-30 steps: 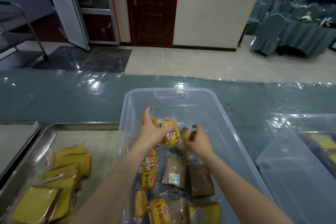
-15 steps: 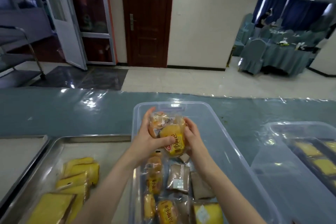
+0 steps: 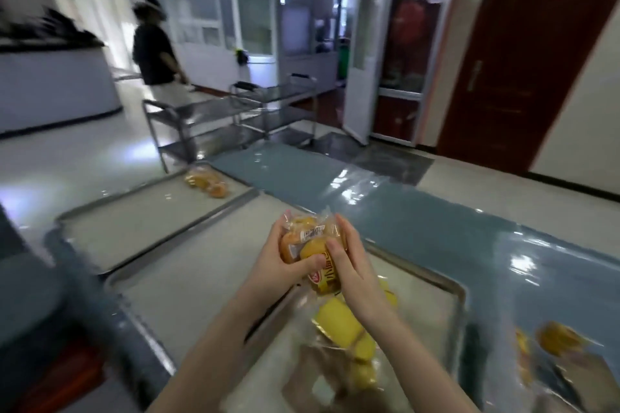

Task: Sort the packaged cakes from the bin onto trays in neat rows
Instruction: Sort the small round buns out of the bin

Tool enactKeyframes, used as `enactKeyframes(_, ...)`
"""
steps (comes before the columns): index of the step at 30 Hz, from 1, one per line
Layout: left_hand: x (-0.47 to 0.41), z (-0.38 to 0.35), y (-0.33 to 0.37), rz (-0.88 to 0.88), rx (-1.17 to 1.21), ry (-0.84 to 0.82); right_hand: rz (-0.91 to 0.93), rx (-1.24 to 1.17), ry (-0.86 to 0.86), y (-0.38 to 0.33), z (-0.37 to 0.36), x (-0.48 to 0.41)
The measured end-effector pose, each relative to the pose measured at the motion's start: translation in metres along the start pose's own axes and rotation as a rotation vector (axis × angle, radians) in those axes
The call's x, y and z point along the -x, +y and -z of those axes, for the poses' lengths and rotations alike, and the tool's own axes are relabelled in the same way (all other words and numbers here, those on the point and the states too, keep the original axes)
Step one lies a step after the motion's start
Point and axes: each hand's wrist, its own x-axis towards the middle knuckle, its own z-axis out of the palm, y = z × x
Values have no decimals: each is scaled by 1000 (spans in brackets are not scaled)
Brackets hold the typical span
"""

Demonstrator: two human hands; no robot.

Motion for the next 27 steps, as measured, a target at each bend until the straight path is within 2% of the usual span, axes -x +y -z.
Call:
enactKeyframes(12, -2, 325, -13, 110, -121, 215, -28, -28, -297, 11, -307, -105)
enactKeyframes(19, -55, 433, -26, 127, -239, 266, -74, 24, -238, 34, -399, -178)
enactKeyframes(27, -183, 511, -65, 220, -273, 210, -143, 25, -102, 97, -452, -298)
